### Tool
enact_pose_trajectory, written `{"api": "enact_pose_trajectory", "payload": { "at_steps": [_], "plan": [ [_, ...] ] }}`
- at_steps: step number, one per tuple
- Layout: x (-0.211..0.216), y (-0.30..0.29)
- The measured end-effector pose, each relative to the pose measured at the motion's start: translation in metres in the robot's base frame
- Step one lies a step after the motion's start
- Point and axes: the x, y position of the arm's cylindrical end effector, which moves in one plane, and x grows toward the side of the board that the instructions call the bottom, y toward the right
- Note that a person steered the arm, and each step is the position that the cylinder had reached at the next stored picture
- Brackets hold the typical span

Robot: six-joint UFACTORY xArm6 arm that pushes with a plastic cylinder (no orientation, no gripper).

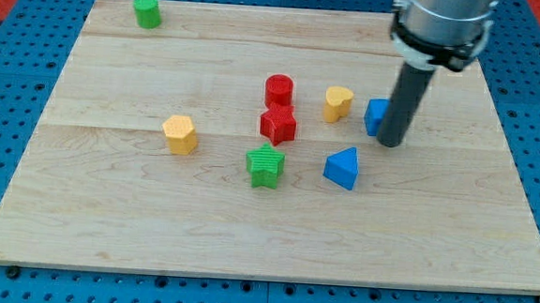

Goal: Push the blue cube to the top side of the board

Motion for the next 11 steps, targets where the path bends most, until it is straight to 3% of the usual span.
{"api": "enact_pose_trajectory", "payload": {
  "at_steps": [1,3,5,8,9,10,11],
  "plan": [
    [-0.021,0.0],
    [-0.108,0.0],
    [-0.184,0.072],
    [-0.227,0.02],
    [-0.219,-0.016],
    [-0.215,0.003],
    [-0.215,-0.018]
  ]
}}
